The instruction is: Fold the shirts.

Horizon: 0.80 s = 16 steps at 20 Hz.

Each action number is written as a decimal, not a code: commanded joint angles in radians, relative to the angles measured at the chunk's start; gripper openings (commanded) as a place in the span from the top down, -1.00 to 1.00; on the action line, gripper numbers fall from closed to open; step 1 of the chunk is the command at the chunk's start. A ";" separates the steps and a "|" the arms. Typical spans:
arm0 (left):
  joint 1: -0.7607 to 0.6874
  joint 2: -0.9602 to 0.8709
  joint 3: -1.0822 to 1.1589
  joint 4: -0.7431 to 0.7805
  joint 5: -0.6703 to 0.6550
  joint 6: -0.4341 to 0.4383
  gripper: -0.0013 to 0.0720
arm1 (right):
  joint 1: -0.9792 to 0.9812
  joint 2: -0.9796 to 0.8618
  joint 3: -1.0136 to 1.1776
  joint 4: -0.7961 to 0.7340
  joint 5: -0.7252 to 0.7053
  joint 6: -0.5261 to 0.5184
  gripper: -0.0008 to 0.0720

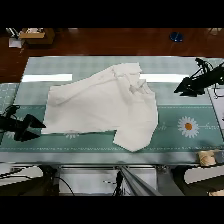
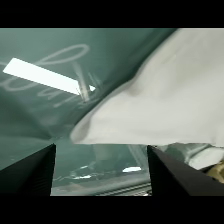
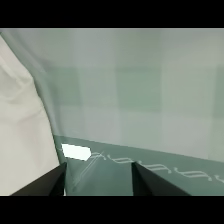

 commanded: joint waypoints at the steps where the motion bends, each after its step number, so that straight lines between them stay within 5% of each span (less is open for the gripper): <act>1: -0.014 -0.057 -0.028 -0.141 0.151 0.039 -0.75 | -0.006 0.013 -0.013 0.057 -0.005 -0.005 -0.38; 6: -0.074 -0.088 -0.029 -0.114 0.155 0.061 0.90 | -0.009 0.102 -0.014 0.033 -0.003 0.002 -0.38; 11: -0.071 -0.085 -0.027 -0.116 0.079 0.160 0.91 | -0.103 0.240 -0.249 -0.022 0.026 0.019 -0.37; 16: -0.072 -0.080 -0.027 -0.168 0.045 0.232 0.91 | -0.122 0.449 -0.721 0.110 -0.208 0.003 -0.38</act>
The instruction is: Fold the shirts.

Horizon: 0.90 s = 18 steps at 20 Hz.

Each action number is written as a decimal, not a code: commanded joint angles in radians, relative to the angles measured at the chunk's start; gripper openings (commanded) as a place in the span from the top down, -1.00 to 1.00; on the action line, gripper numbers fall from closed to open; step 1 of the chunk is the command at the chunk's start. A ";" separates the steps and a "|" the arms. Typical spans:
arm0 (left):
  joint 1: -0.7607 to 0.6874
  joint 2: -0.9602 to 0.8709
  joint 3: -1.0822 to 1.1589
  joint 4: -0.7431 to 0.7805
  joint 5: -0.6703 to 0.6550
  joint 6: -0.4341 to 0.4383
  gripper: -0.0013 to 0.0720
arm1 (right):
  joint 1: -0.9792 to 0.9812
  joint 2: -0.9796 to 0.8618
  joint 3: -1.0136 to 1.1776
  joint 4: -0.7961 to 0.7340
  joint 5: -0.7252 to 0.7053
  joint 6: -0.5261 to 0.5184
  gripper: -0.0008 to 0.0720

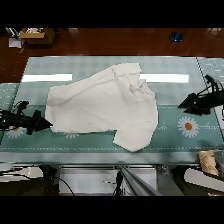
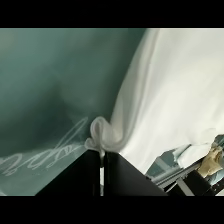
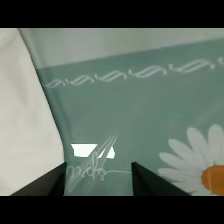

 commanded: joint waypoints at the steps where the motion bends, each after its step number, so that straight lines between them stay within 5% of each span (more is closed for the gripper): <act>1: 0.000 0.007 0.002 -0.064 -0.043 0.068 0.91 | -0.014 0.110 -0.291 0.140 -0.154 -0.034 -0.38; 7: -0.001 0.016 0.002 -0.116 -0.047 0.090 0.91 | 0.032 0.113 -0.513 0.384 -0.249 -0.168 -0.38; 13: -0.001 0.016 0.002 -0.187 -0.052 0.124 0.91 | 0.365 0.113 -0.514 0.499 -0.544 -0.037 -0.30; 16: 0.000 0.018 0.018 -0.237 -0.060 0.145 0.91 | 0.428 0.114 -0.499 0.521 -0.618 -0.045 0.90; 18: 0.000 0.037 0.063 -0.299 -0.110 0.186 0.91 | 0.413 0.151 -0.441 0.509 -0.578 -0.148 0.91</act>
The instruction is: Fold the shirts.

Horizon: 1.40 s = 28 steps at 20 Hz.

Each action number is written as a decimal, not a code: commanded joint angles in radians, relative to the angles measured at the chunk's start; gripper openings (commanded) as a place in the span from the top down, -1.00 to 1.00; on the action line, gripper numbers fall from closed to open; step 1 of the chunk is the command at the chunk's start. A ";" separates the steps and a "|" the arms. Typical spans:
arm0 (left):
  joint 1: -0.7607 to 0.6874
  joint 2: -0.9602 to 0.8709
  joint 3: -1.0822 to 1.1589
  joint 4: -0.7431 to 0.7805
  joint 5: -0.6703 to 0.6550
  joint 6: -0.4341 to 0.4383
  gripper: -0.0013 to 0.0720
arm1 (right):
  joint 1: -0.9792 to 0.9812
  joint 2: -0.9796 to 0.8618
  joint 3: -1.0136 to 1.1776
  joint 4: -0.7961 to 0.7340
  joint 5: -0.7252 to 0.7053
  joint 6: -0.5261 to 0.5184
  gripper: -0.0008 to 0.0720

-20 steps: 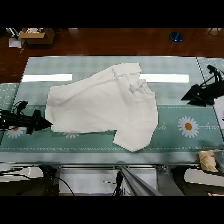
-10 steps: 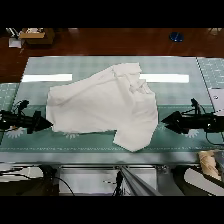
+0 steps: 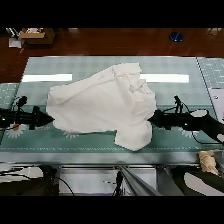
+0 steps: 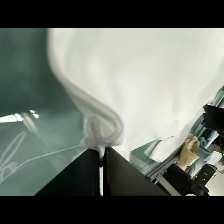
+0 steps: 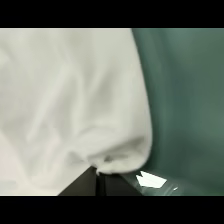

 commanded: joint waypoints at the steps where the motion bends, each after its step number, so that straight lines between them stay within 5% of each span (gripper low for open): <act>1: 0.000 0.034 0.069 -0.119 -0.078 0.059 0.91 | 0.017 0.068 0.087 0.023 -0.014 -0.083 0.90; 9: -0.014 0.434 0.475 -0.717 -0.040 0.040 0.91 | -0.061 0.405 0.663 0.009 0.014 -0.048 0.91; 11: -0.010 0.551 0.595 -0.733 0.040 -0.003 0.91 | -0.061 0.431 0.829 -0.002 0.013 -0.026 0.91; 14: 0.015 0.691 0.821 -0.636 0.149 -0.066 0.91 | -0.058 0.436 1.106 -0.233 0.066 -0.013 0.91; 17: 0.016 0.772 1.051 -0.366 0.233 -0.196 0.91 | -0.058 0.437 1.346 -0.535 0.167 0.113 0.91; 20: 0.016 0.824 1.239 -0.071 0.218 -0.387 0.91 | -0.058 0.438 1.527 -0.632 0.278 0.190 0.91; 24: 0.016 0.890 1.333 0.049 0.059 -0.488 0.91 | -0.058 0.476 1.600 -0.637 0.385 0.239 0.91; 28: 0.016 0.912 1.333 0.061 -0.249 -0.531 0.91 | -0.058 0.546 1.600 -0.765 0.556 0.262 0.91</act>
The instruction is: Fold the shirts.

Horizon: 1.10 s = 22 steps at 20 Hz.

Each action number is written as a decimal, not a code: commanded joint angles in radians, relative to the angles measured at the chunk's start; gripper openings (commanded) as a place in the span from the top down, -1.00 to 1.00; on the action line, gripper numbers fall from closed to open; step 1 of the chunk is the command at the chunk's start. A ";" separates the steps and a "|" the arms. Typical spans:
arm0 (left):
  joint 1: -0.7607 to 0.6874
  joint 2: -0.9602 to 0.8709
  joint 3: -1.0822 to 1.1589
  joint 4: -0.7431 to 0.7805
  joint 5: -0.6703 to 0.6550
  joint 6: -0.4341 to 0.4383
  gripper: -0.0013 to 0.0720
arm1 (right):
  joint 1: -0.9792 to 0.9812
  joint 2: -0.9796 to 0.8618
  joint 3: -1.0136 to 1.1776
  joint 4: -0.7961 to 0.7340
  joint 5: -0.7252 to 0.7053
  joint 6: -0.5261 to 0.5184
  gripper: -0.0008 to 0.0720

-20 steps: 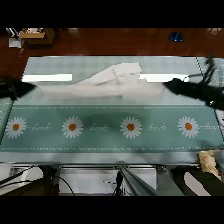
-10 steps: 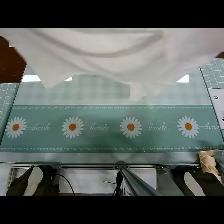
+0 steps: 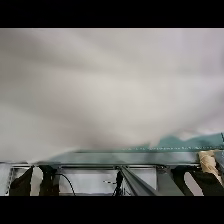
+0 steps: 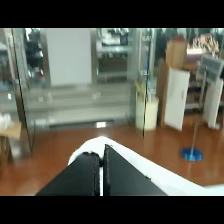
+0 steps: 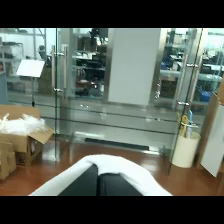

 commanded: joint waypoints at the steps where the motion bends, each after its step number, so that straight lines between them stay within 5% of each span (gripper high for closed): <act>1: 0.001 0.020 0.016 0.062 -0.277 -0.061 0.91 | 0.000 0.048 0.021 -0.154 0.192 0.031 0.91; 5: 0.001 0.018 -0.145 0.076 -0.340 -0.002 0.91 | 0.000 -0.042 0.014 -0.174 0.597 0.007 0.91; 10: -0.009 -0.006 -0.650 0.067 -0.325 0.048 0.91 | 0.000 -0.284 -0.190 -0.067 0.625 0.007 0.91; 14: -0.077 -0.103 -0.983 0.062 -0.147 0.084 0.91 | 0.000 -0.557 -0.244 -0.058 0.506 -0.029 0.91; 22: -0.328 -0.483 -0.962 0.053 0.422 0.191 0.91 | 0.120 -0.853 -0.244 -0.013 -0.026 -0.067 0.91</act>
